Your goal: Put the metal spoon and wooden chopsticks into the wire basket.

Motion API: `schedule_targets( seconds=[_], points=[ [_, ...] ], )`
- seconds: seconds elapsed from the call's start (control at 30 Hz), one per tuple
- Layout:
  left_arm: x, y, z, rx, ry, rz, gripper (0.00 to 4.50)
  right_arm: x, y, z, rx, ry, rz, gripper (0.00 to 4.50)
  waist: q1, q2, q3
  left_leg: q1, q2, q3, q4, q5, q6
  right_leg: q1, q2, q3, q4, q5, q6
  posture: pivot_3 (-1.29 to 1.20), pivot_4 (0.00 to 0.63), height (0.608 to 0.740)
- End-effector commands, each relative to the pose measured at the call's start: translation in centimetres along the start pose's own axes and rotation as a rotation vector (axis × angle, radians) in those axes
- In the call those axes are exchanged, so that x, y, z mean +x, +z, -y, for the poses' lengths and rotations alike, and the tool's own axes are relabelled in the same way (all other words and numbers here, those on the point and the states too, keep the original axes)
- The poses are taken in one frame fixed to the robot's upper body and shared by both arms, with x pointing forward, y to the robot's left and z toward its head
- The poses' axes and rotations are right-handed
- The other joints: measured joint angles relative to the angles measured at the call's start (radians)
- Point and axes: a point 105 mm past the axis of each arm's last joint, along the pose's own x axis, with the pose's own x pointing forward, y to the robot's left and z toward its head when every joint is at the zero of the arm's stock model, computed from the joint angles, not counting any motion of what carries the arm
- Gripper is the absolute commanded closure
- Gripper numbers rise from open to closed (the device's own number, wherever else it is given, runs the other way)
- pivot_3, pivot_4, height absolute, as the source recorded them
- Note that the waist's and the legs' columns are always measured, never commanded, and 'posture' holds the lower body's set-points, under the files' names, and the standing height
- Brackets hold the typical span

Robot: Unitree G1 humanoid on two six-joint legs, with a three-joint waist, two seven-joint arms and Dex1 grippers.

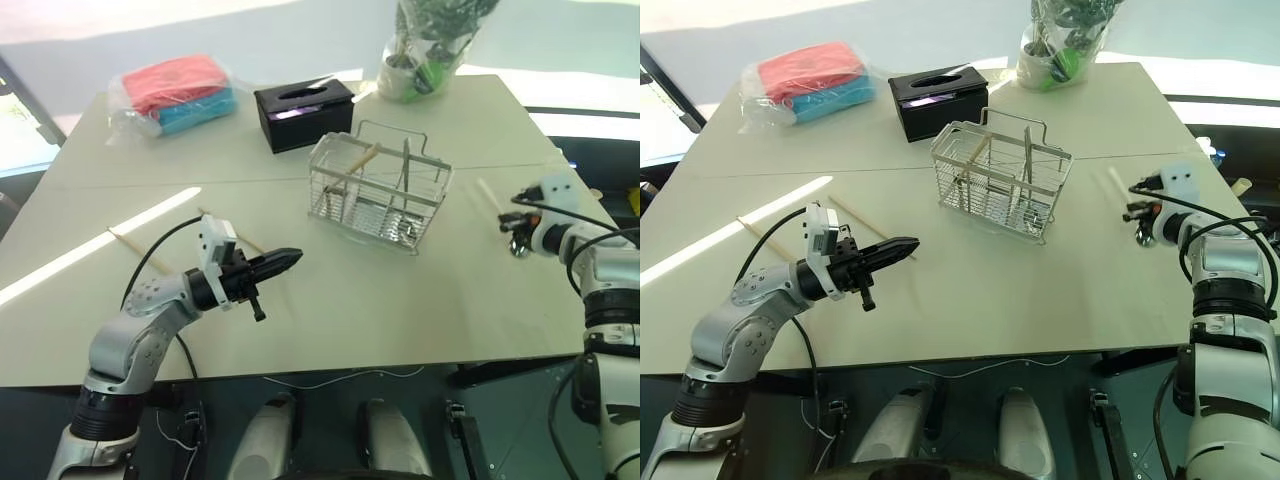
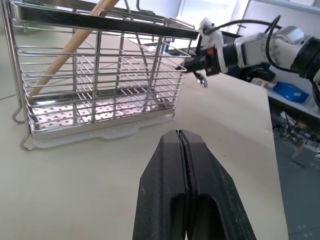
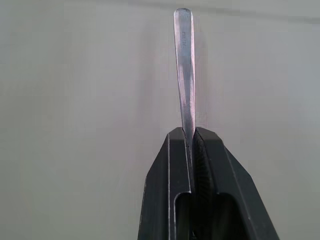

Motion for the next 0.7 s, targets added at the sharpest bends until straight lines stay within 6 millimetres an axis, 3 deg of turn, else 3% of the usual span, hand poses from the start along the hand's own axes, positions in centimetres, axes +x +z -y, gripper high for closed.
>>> schedule_targets(
  seconds=[0.03,0.23,0.4,0.5,0.7],
  points=[
    [-0.4,1.8,-0.9,0.076,0.030,0.048,4.50,-2.5,8.8,-1.2,0.016,-0.065,0.396,4.46,0.000,0.001,0.000,0.000,0.000,0.000,0.000,0.000,0.000,0.000,0.000,0.000,0.000,0.000,0.000,0.00,0.150,0.740],
    [-0.3,2.8,-2.0,0.112,0.063,0.077,4.50,-5.8,14.6,-6.5,0.083,0.008,0.695,4.46,0.006,0.001,0.000,0.000,0.001,-0.001,0.000,0.000,-0.001,0.000,0.001,0.000,0.001,0.000,0.000,0.00,0.150,0.740],
    [-0.1,3.0,-2.3,0.124,0.073,0.088,4.50,-7.2,16.6,-10.4,0.169,0.112,0.803,4.46,0.005,0.001,0.000,0.000,0.000,-0.002,0.000,0.000,-0.001,0.000,0.001,0.000,0.001,0.000,0.000,0.00,0.150,0.740],
    [-0.1,3.5,-2.5,0.135,0.091,0.111,4.50,-7.8,16.8,-12.9,0.219,0.191,0.833,4.46,0.002,0.001,0.000,0.000,0.000,-0.002,-0.001,0.001,-0.001,-0.001,0.001,0.000,0.002,0.000,0.000,0.00,0.150,0.740],
    [0.0,3.8,-2.6,0.142,0.107,0.128,4.50,-7.3,15.0,-15.3,0.297,0.257,0.799,4.46,0.004,0.001,0.000,0.000,0.000,-0.002,-0.001,0.001,-0.001,-0.001,0.001,0.000,0.002,0.000,0.000,0.00,0.150,0.740]
  ],
)
